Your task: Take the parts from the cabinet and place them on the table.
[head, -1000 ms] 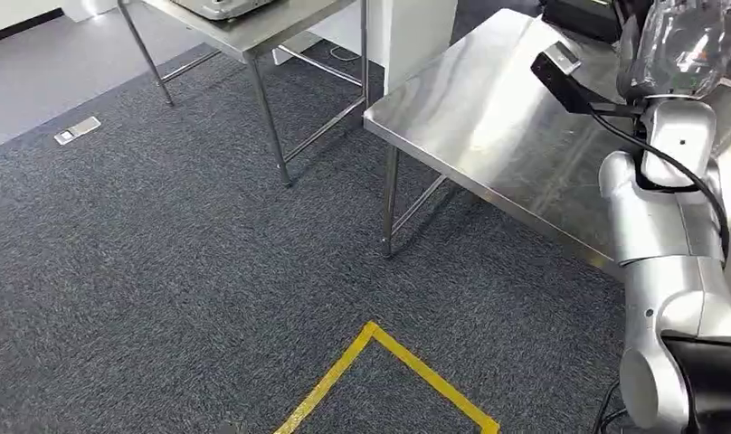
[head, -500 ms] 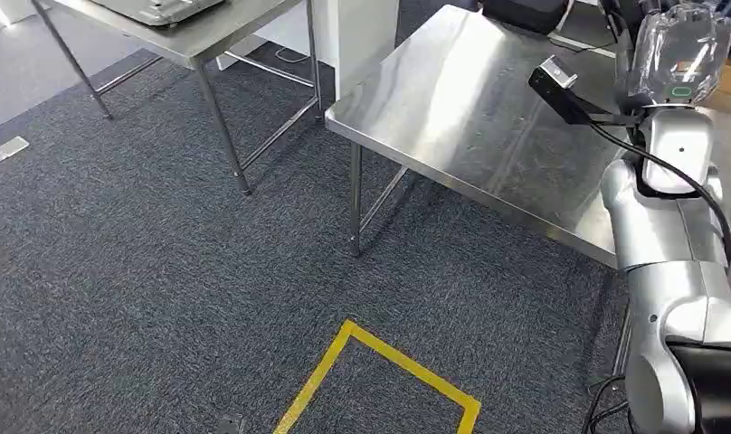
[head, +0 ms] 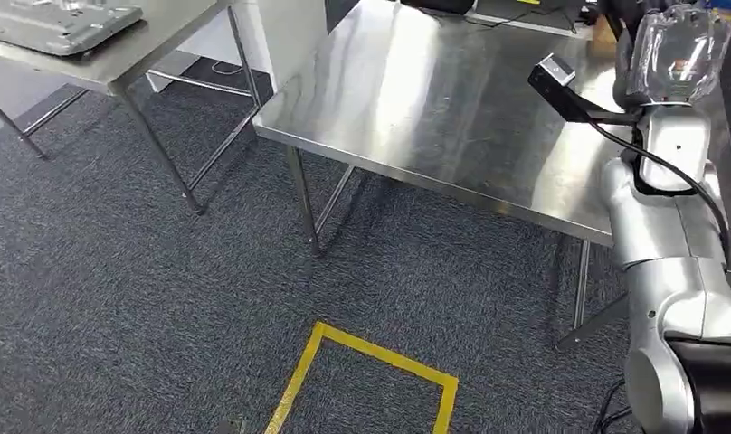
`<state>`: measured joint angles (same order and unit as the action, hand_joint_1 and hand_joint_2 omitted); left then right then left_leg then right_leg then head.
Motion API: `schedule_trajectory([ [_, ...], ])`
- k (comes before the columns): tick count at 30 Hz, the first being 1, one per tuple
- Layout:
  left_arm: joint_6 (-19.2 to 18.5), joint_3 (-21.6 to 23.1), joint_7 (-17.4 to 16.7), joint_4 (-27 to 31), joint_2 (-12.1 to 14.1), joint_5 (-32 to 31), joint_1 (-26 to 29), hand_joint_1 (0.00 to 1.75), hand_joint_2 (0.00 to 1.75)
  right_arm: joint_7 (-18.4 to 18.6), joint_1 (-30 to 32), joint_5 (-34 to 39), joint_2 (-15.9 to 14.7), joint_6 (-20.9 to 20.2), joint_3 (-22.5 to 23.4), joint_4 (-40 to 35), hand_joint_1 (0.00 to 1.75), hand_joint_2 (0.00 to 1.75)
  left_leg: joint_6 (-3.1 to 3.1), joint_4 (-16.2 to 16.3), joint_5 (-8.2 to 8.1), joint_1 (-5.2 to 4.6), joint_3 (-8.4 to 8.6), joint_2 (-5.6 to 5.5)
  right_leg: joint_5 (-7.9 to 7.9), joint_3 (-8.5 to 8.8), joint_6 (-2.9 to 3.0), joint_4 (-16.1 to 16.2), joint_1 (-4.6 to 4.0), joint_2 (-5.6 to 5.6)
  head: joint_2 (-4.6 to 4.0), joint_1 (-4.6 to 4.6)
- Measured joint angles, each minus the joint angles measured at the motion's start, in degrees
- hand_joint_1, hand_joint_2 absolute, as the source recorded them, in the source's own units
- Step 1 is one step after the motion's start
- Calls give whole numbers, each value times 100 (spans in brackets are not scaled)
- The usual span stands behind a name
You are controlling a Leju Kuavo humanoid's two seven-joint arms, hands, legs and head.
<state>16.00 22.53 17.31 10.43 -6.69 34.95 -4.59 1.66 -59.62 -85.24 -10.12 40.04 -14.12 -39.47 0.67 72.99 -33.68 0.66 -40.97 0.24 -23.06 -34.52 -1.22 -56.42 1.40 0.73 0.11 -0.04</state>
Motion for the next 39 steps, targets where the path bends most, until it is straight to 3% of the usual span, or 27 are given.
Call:
schedule_trajectory([
  [1, 2, 0, 2, 0, 4, 13, 8, 0, 175, 0, 21, 0, 17, 0, -11, 13, 175, 175, -10, 304, -55, 0, -167, -13, 0, 0, 0, -1, -8, 80, 0, -4],
  [2, 4, 0, 7, 0, 4, 20, 10, 0, 175, 0, 42, -2, 17, 0, -15, 24, 175, 175, 0, 303, 36, -1, -191, -15, 0, 3, 0, -5, -11, 160, 0, 0],
  [4, 7, 0, 20, 0, 7, 20, 8, 0, 175, -2, 52, -4, 26, 0, -17, 22, 175, 175, 42, -471, 540, 0, 146, -55, -1, 4, -2, -23, -12, 312, 0, -4],
  [5, 7, 0, 24, 0, 7, 20, 7, 0, 175, -2, 46, -4, 28, 0, -17, 22, 175, 175, 75, -1071, 826, 5, 435, -179, -2, 6, -4, -34, -12, 384, 0, -7],
  [6, 7, 0, 24, 0, 9, 20, 4, 0, 175, -2, 45, -4, 42, 0, -17, 22, 175, 175, 135, -1405, 868, 37, 581, -477, -1, -6, -7, -38, -2, 429, 0, -7],
  [7, 7, -2, 26, 0, 9, 20, 11, 0, 175, -2, 30, -4, 39, 0, -17, 24, 175, 175, 137, -1479, 834, 44, 617, -502, 1, -45, -16, -60, -59, 478, 0, 15],
  [10, 7, -2, 33, 0, 9, 22, 10, 0, 175, -59, 50, 0, 31, 0, -20, 22, 175, 175, 193, -1461, 859, -30, 646, -333, 65, -89, -146, -14, 23, 635, 0, 0],
  [11, 7, -4, 35, 0, -2, 24, 3, 0, 175, -87, 58, 0, 22, 2, -22, 13, 175, 175, 249, -1552, 911, 21, 682, -256, 56, -106, -176, -21, -20, 643, 0, 0],
  [12, 0, -4, 39, 2, 4, 24, -11, 0, 175, -105, 54, -2, 4, 4, -24, 13, 175, 175, 295, -1589, 941, 26, 711, -207, -32, -210, -156, -150, -30, 296, 0, 16],
  [13, -2, -4, 53, 2, 2, 24, -21, 0, 175, -122, 38, -2, 13, 4, -31, 17, 175, 175, 315, -1591, 954, 25, 703, -186, -189, -341, -131, -463, -36, 99, 0, 66],
  [16, -50, -4, 68, 2, 0, 24, -14, 0, 175, -160, 65, -2, 33, 9, -61, 24, 175, 175, 315, -1589, 951, 15, 683, -67, -657, -971, -132, -1821, -11, -7, 0, 79],
  [17, -48, -7, 72, 0, 0, 30, -13, 0, 175, -160, 84, -4, 37, 9, -72, 31, 175, 175, 313, -1589, 947, 15, 682, -38, -640, -1014, -176, -1902, 6, -14, 0, 79],
  [18, -50, -7, 85, 2, 0, 30, -14, 0, 175, -160, 86, -7, 41, 11, -74, 37, 175, 175, 305, -1588, 939, 16, 684, -28, -542, -903, -223, -1703, 27, -21, 0, 81],
  [20, -59, -7, 103, 2, -4, 33, -19, 0, 175, -160, 66, -11, 43, 9, -81, 37, 175, 175, 274, -1582, 923, 25, 701, 4, -165, -319, -338, -633, 57, -77, 0, 77],
  [21, -61, -7, 109, 2, -4, 37, -21, 0, 175, -160, 50, -11, 46, 9, -89, 39, 175, 175, 242, -1569, 907, 23, 707, 19, -48, -10, -358, -88, 64, -144, 0, 87],
  [22, -61, -9, 118, 4, 0, 41, -25, 0, 175, -162, 33, -13, 61, 9, -103, 48, 175, 175, 187, -1561, 881, -21, 679, 31, -106, 73, -289, -35, -13, -131, 0, 89],
  [25, -61, -13, 125, 4, 0, 50, -22, 0, 175, -168, 46, -15, 79, 11, -116, 90, 175, 175, 93, -1588, 881, 8, 711, 61, -102, 26, -124, -37, -47, -75, 0, 85],
  [27, -61, -13, 129, 9, 4, 57, -30, 0, 175, -170, 36, -15, 100, 11, -124, 94, 175, 175, 30, -1504, 805, 36, 678, 46, -102, 87, -45, -10, 20, -54, 0, 77],
  [28, -61, -15, 131, 9, 2, 55, -35, 0, 175, -170, 29, -15, 112, 11, -129, 96, 175, 175, 14, -1210, 655, 33, 550, 25, -135, 124, 7, -11, 20, -52, 0, 46],
  [30, -66, -20, 131, 7, 9, 57, -23, 0, 175, -166, 36, -17, 138, 11, -142, 116, 175, 175, -21, -201, 257, 34, 3, 21, -176, 160, 63, -13, -10, -45, 0, 37],
  [31, -66, -22, 131, 9, 9, 63, -15, 0, 175, -166, 50, -17, 155, 11, -162, 131, 175, 175, -21, 188, 156, 34, -246, 20, -194, 175, 87, -13, -27, -33, 0, 37],
  [32, -68, -24, 133, 7, 9, 65, -9, 0, 175, -166, 68, -20, 168, 11, -175, 146, 175, 175, -10, 391, 186, 32, -434, 18, -214, 196, 108, -14, -50, -10, 0, 37],
  [33, -70, -26, 133, 9, 11, 74, -8, 0, 175, -166, 85, -22, 186, 11, -188, 155, 175, 175, 18, 265, 358, 30, -448, 18, -247, 232, 112, -14, -71, 9, 0, 33],
  [34, -79, -28, 136, 7, 11, 74, -8, 0, 175, -157, 96, -22, 197, 11, -201, 162, 175, 175, 62, -95, 635, 21, -328, 15, -284, 278, 113, -14, -87, 26, 0, 35],
  [36, -87, -31, 140, 9, 17, 74, -8, 0, 175, -138, 98, -28, 225, 11, -230, 162, 175, 175, 215, -1231, 1276, -33, 162, -33, -378, 409, 103, -11, -118, 43, 0, 33],
  [37, -92, -33, 144, 7, 28, 74, -11, 0, 175, -118, 101, -33, 227, 11, -236, 164, 175, 175, 281, -1427, 1204, -64, 312, -51, -416, 432, 87, -1, -134, 43, 0, 53],
  [39, -101, -33, 151, 9, 20, 70, -14, 0, 175, -79, 90, -37, 236, 11, -256, 164, 175, 175, 265, -1536, 1125, -97, 397, -23, -460, 451, 11, 57, -136, 56, 0, 41],
])
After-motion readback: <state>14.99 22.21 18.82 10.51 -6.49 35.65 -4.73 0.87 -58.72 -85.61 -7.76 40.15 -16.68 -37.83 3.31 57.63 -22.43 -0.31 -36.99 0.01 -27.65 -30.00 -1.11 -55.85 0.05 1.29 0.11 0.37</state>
